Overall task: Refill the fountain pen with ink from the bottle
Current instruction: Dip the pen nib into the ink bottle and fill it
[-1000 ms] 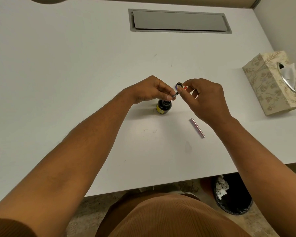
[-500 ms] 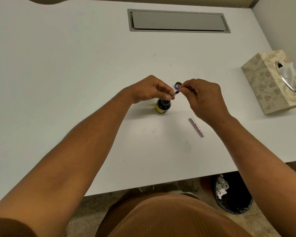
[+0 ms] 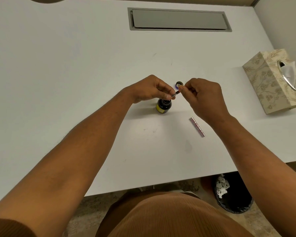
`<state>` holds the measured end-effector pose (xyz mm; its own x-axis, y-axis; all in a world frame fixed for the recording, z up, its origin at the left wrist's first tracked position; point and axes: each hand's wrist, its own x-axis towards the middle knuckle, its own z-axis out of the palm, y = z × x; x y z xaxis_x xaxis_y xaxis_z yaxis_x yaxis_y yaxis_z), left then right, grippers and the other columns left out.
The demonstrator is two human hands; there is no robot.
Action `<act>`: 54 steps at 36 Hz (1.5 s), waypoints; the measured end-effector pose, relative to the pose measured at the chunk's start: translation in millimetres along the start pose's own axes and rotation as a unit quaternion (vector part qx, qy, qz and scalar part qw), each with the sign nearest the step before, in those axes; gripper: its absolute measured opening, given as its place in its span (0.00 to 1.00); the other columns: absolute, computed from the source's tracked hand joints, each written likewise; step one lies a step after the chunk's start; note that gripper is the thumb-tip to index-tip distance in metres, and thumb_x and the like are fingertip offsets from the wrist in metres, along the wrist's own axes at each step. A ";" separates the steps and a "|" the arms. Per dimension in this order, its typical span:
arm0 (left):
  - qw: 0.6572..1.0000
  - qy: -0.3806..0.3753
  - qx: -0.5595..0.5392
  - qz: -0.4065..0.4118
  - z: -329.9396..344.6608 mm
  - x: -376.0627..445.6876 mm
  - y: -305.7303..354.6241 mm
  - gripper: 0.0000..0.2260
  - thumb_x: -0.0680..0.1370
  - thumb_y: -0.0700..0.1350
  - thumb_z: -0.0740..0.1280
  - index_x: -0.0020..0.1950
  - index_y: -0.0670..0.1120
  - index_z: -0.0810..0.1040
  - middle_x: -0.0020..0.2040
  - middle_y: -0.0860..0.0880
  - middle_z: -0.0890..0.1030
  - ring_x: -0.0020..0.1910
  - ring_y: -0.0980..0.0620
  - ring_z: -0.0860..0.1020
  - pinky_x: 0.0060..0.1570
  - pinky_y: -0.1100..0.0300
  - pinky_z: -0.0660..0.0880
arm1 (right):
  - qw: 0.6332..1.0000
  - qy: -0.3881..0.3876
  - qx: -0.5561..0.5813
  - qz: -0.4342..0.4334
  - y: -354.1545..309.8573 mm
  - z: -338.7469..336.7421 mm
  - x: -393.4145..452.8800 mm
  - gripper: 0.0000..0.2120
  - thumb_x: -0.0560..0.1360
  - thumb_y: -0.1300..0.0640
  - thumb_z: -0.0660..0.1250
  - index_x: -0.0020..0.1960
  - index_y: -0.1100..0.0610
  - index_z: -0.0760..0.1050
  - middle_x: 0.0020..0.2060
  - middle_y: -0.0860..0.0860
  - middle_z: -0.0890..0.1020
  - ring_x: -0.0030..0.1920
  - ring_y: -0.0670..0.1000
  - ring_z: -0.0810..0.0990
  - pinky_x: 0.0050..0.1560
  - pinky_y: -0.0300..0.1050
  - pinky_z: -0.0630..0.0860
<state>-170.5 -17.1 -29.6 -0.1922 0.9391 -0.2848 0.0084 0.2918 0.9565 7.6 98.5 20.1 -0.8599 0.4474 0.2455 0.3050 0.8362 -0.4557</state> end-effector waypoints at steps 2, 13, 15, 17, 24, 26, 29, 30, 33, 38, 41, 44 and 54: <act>1.000 0.001 0.000 -0.001 0.0 -0.1 -0.1 0.08 0.76 0.36 0.73 0.52 0.47 0.85 0.45 0.54 0.87 0.48 0.60 0.83 0.49 0.69 0.76 | 1.000 0.002 0.003 0.002 0.1 0.7 -0.1 0.11 0.79 0.53 0.68 0.41 0.58 0.78 0.28 0.38 0.67 0.31 0.49 0.67 0.37 0.41 0.62; 1.000 0.002 -0.008 0.000 0.2 1.2 -0.5 0.09 0.75 0.35 0.73 0.51 0.47 0.84 0.45 0.54 0.87 0.49 0.59 0.84 0.51 0.67 0.76 | 1.000 -0.004 0.009 -0.011 -3.3 -6.1 -2.1 0.12 0.78 0.51 0.69 0.58 0.56 0.81 0.40 0.47 0.82 0.36 0.45 0.76 0.44 0.40 0.74; 1.000 0.003 -0.007 -0.001 0.2 1.2 -0.3 0.09 0.75 0.35 0.73 0.52 0.46 0.84 0.45 0.55 0.87 0.49 0.59 0.84 0.50 0.67 0.77 | 1.000 -0.004 0.002 -0.020 -1.9 -5.1 -3.0 0.11 0.77 0.55 0.68 0.57 0.56 0.82 0.40 0.46 0.81 0.35 0.43 0.74 0.44 0.38 0.73; 1.000 0.002 -0.005 -0.001 0.0 1.3 -0.2 0.08 0.75 0.35 0.73 0.52 0.46 0.85 0.45 0.54 0.87 0.50 0.58 0.84 0.51 0.67 0.76 | 1.000 -0.002 -0.002 -0.020 -0.7 -3.9 -3.9 0.10 0.76 0.58 0.67 0.56 0.56 0.82 0.39 0.44 0.79 0.36 0.43 0.74 0.44 0.31 0.70; 1.000 0.005 -0.012 -0.003 0.5 0.7 -1.5 0.08 0.75 0.36 0.73 0.52 0.46 0.85 0.47 0.52 0.87 0.50 0.58 0.84 0.51 0.67 0.76 | 1.000 0.001 -0.001 -0.029 0.2 -2.2 -3.4 0.10 0.78 0.59 0.66 0.56 0.57 0.83 0.41 0.48 0.82 0.38 0.42 0.72 0.44 0.26 0.65; 1.000 0.006 -0.011 -0.003 0.5 0.9 -1.9 0.08 0.75 0.36 0.73 0.52 0.46 0.85 0.48 0.51 0.87 0.51 0.58 0.84 0.51 0.68 0.76 | 1.000 0.002 -0.002 -0.030 0.9 -2.0 -3.0 0.10 0.78 0.59 0.66 0.56 0.57 0.83 0.40 0.48 0.81 0.37 0.42 0.71 0.43 0.30 0.65; 1.000 0.006 -0.010 -0.002 0.6 1.6 -2.5 0.08 0.75 0.36 0.73 0.52 0.46 0.85 0.49 0.49 0.87 0.51 0.58 0.84 0.52 0.67 0.76 | 1.000 0.005 0.000 -0.029 1.1 -1.9 -3.0 0.09 0.79 0.59 0.66 0.55 0.57 0.83 0.38 0.43 0.77 0.37 0.43 0.71 0.42 0.27 0.63; 1.000 0.007 -0.010 -0.002 0.6 1.6 -2.2 0.08 0.75 0.36 0.73 0.52 0.46 0.85 0.50 0.49 0.87 0.51 0.57 0.84 0.52 0.67 0.76 | 1.000 0.006 0.002 -0.028 1.0 -1.8 -3.2 0.08 0.79 0.59 0.66 0.54 0.58 0.83 0.38 0.43 0.76 0.36 0.43 0.71 0.42 0.29 0.64; 1.000 0.005 -0.011 -0.001 0.0 1.8 -1.9 0.08 0.76 0.36 0.73 0.52 0.46 0.85 0.50 0.48 0.87 0.52 0.57 0.84 0.52 0.67 0.76 | 1.000 0.007 0.003 -0.029 0.4 -1.7 -3.0 0.07 0.79 0.58 0.66 0.52 0.57 0.83 0.38 0.42 0.76 0.36 0.43 0.71 0.42 0.33 0.65; 1.000 0.006 -0.011 -0.002 -0.2 1.2 -2.0 0.08 0.75 0.36 0.73 0.52 0.46 0.85 0.49 0.50 0.87 0.52 0.57 0.84 0.52 0.67 0.76 | 1.000 0.002 0.002 -0.019 -0.7 -1.3 -1.5 0.06 0.78 0.58 0.67 0.50 0.57 0.83 0.36 0.42 0.75 0.38 0.43 0.72 0.41 0.25 0.64; 1.000 0.007 -0.014 -0.006 -0.3 1.7 -2.5 0.08 0.75 0.36 0.73 0.52 0.45 0.85 0.48 0.51 0.87 0.52 0.57 0.84 0.52 0.67 0.76 | 1.000 0.002 0.009 -0.009 -1.0 -0.7 -1.6 0.07 0.78 0.56 0.67 0.49 0.57 0.83 0.36 0.42 0.76 0.37 0.43 0.73 0.41 0.28 0.66; 1.000 0.007 -0.012 -0.007 -0.5 2.0 -2.3 0.09 0.75 0.36 0.73 0.53 0.45 0.85 0.48 0.51 0.87 0.53 0.56 0.84 0.54 0.65 0.77 | 1.000 0.002 0.016 -0.004 -1.0 0.0 -1.3 0.07 0.79 0.55 0.67 0.48 0.58 0.82 0.36 0.44 0.78 0.36 0.44 0.74 0.41 0.36 0.70; 1.000 0.006 -0.009 -0.002 -0.3 1.5 -2.3 0.08 0.76 0.36 0.73 0.52 0.46 0.85 0.48 0.51 0.87 0.51 0.58 0.83 0.51 0.67 0.76 | 0.999 0.007 0.025 0.019 -0.5 4.5 0.8 0.07 0.77 0.55 0.68 0.43 0.58 0.79 0.33 0.48 0.77 0.33 0.48 0.73 0.37 0.42 0.69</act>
<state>-171.0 -16.4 -32.2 -0.2031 0.9360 -0.2875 -0.0097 0.2917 0.9565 5.0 97.0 16.7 -0.8416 0.4841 0.2394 0.3167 0.8015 -0.5073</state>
